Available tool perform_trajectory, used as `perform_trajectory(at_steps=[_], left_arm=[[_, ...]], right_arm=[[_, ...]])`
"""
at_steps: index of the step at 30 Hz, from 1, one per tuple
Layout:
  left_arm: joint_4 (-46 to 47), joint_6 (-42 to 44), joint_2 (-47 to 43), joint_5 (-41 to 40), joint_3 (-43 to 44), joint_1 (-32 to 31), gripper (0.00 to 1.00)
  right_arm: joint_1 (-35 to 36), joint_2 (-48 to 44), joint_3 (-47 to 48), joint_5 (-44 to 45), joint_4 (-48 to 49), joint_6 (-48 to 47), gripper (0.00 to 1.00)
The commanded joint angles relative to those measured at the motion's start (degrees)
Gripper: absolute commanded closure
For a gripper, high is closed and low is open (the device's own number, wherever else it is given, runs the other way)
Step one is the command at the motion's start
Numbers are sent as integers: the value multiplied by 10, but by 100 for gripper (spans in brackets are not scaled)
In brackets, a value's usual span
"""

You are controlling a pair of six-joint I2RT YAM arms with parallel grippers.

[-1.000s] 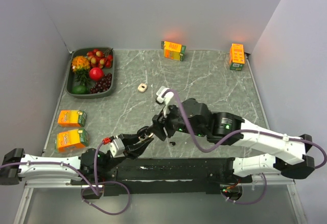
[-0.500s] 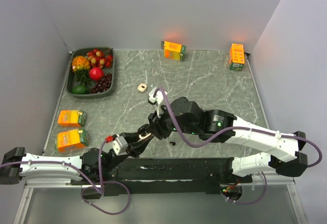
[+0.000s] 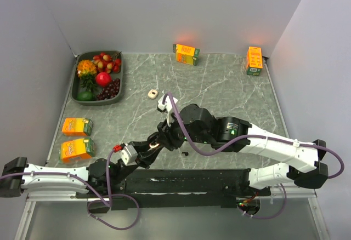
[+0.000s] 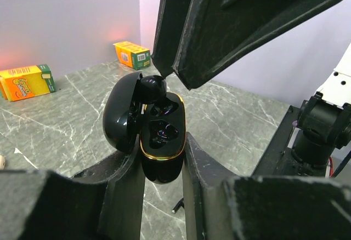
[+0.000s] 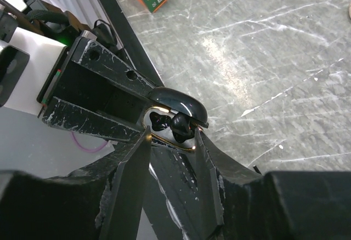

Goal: Insert the wireless bluetooth earbuds into the charging case
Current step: Place the earbud in the charging case.

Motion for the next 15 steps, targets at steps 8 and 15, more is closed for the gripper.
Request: perform_trajectory(at_steps=[8, 15], left_arm=[[18, -14, -6, -2, 25, 0, 99], [17, -14, -6, 1, 25, 0, 99]], right_arm=[[-1, 12, 29, 21, -5, 6, 50], [0, 19, 33, 27, -3, 4, 51]])
